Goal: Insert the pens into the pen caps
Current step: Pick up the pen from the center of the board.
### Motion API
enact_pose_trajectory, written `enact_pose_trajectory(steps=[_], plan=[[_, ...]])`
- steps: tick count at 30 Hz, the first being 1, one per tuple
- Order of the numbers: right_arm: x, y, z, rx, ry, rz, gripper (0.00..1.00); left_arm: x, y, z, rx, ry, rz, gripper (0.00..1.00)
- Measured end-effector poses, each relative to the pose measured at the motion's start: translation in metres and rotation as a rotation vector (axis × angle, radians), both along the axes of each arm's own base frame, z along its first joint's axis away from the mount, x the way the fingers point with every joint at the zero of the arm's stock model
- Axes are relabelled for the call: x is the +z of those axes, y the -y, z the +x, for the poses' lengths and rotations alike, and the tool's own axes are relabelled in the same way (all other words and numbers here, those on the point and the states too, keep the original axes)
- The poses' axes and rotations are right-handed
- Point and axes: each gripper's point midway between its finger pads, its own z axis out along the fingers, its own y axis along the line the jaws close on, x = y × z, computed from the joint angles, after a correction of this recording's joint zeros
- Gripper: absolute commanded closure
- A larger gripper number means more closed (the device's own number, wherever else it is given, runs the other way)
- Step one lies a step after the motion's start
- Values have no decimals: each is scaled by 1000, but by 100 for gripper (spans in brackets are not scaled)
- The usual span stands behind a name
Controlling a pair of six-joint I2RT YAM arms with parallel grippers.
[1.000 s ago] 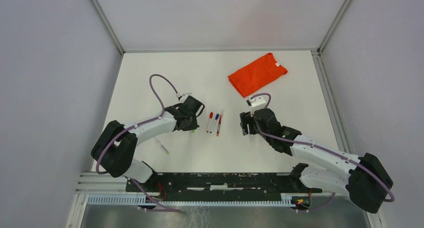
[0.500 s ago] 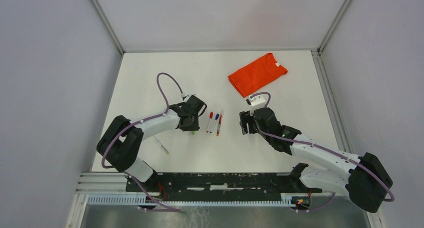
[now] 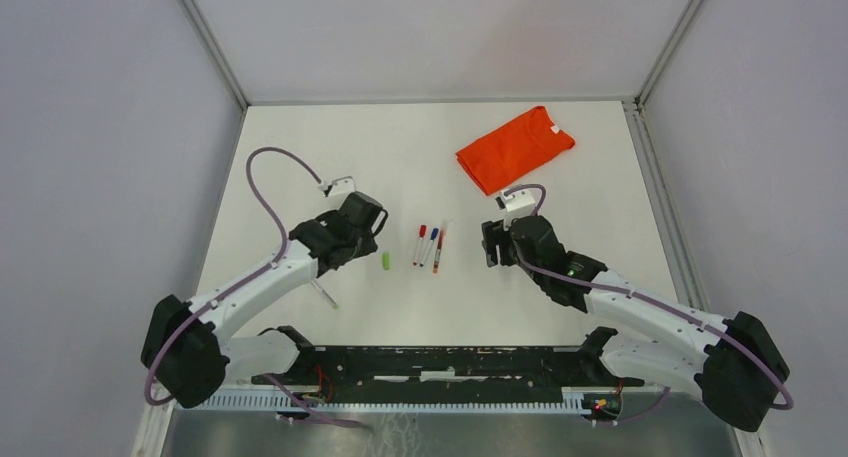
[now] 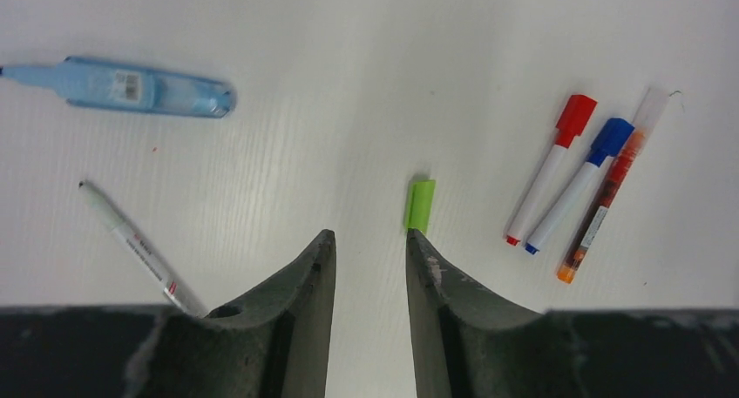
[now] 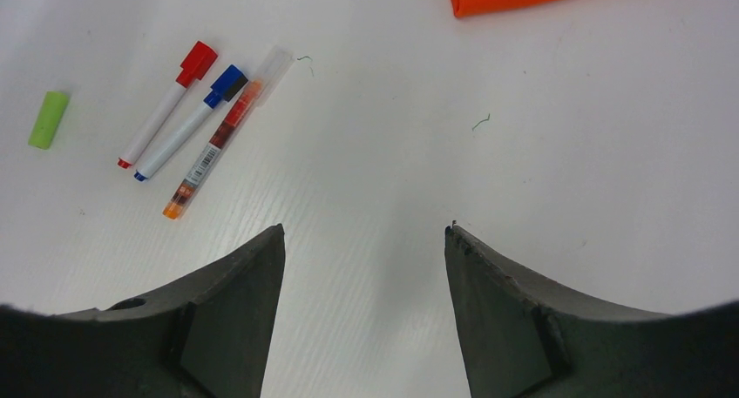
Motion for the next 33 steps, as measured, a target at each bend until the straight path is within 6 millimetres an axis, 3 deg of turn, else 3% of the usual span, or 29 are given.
enact_pose_trajectory(steps=[4, 9, 12, 33], plan=[[0, 2, 1, -8, 4, -5, 27, -5, -28, -23, 126, -8, -30, 58], [-1, 1, 1, -8, 0, -8, 27, -33, -78, -49, 342, -90, -48, 55], [-4, 1, 1, -7, -6, -14, 27, -45, -98, -62, 441, -143, -44, 55], [-5, 1, 1, -7, -9, -16, 27, -78, -108, -89, 581, -248, -45, 58]])
